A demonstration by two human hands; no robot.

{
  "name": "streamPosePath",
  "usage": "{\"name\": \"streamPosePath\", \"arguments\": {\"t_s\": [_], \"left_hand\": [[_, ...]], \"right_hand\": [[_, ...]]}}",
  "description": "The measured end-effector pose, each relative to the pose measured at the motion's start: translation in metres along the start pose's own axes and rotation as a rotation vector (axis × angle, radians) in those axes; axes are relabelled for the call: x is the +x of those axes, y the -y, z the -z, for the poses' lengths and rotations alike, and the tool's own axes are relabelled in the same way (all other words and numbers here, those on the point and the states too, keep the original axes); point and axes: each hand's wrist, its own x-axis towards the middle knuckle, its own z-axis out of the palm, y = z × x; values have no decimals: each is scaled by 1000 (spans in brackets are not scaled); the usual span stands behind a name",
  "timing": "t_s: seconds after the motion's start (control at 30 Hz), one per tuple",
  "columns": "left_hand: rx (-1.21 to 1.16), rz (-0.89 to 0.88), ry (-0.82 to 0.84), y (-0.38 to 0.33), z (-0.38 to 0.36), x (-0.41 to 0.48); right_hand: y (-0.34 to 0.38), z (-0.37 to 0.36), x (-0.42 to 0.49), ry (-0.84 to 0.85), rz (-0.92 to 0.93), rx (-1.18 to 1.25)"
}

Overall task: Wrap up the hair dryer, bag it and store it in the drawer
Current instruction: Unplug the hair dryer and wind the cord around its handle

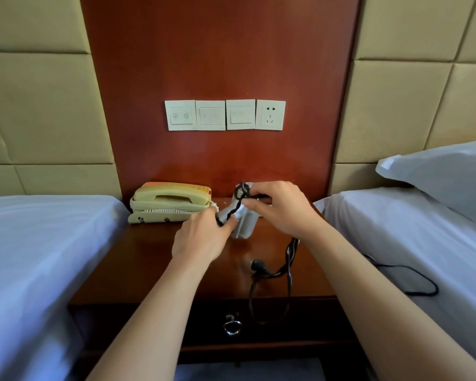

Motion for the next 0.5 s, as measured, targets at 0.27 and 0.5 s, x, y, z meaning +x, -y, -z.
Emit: {"name": "streamPosePath", "arguments": {"t_s": [0.27,0.5], "left_hand": [[21,-15,15,6,17,-1],[60,-63,85,19,25,1]], "right_hand": [[-23,-1,5,-200,-61,-159],[-42,-11,23,-218,-111,-267]]}}
